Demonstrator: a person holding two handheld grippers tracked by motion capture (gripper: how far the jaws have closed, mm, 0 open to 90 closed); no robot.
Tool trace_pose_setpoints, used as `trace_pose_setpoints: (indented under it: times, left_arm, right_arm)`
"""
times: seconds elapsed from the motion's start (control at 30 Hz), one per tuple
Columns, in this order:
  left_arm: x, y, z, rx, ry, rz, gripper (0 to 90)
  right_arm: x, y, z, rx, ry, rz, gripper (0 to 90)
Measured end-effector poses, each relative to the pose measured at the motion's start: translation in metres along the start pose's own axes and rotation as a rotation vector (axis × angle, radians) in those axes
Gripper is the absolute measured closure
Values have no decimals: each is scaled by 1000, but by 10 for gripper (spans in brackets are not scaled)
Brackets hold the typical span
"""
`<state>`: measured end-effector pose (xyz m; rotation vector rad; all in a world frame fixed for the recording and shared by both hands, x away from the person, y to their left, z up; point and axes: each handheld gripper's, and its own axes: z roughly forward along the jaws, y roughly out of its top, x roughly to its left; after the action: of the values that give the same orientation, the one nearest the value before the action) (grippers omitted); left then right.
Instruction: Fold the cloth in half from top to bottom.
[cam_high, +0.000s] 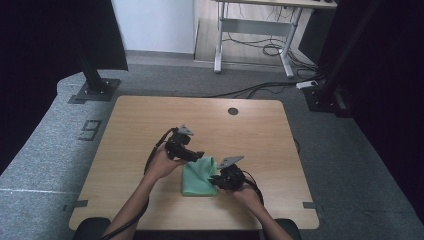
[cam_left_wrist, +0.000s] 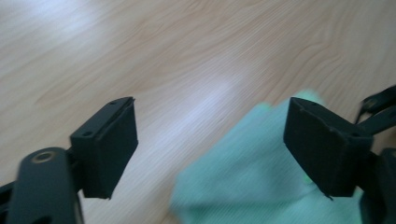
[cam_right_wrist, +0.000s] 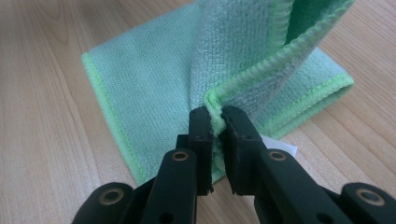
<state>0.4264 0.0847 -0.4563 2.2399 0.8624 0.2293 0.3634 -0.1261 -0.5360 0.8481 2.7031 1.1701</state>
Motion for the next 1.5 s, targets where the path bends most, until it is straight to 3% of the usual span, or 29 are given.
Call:
trace_pose_setpoints:
  times: [0.13, 0.23, 0.3, 0.43, 0.53, 0.6, 0.77, 1.0, 1.23, 1.5]
  left_arm:
    - [-15, 16, 9, 27, -25, 39, 234]
    - [-21, 20, 16, 67, -32, 55, 297]
    - [-22, 19, 20, 90, -48, 61, 396]
    - [-19, 16, 23, 125, -128, 39, 633]
    - [-22, 14, 21, 153, -128, 73, 785]
    - [-23, 13, 17, 152, -126, 78, 835]
    - [-27, 6, 1, 139, -106, 104, 851]
    - [-30, -15, -19, 111, -83, 92, 842]
    - [-34, -45, -25, 110, -95, 62, 816]
    - [-37, -78, -33, 115, -122, 22, 739]
  right_arm:
    - [0, -1, 0, -4, 1, 0, 804]
    - [-1, -1, 0, -8, 6, 9, 802]
    - [-2, -2, 0, -12, 9, 11, 802]
    - [-3, -2, 0, -18, 14, 18, 802]
    - [-2, -2, 0, -20, 13, 18, 802]
    - [-2, -2, -1, -19, 12, 18, 802]
    - [-1, -1, -3, -30, 5, 13, 775]
    - [0, -4, -14, -52, 19, 50, 659]
    - [-2, -10, -33, -67, -1, 71, 512]
    - [-11, -15, -47, -87, -30, 97, 443]
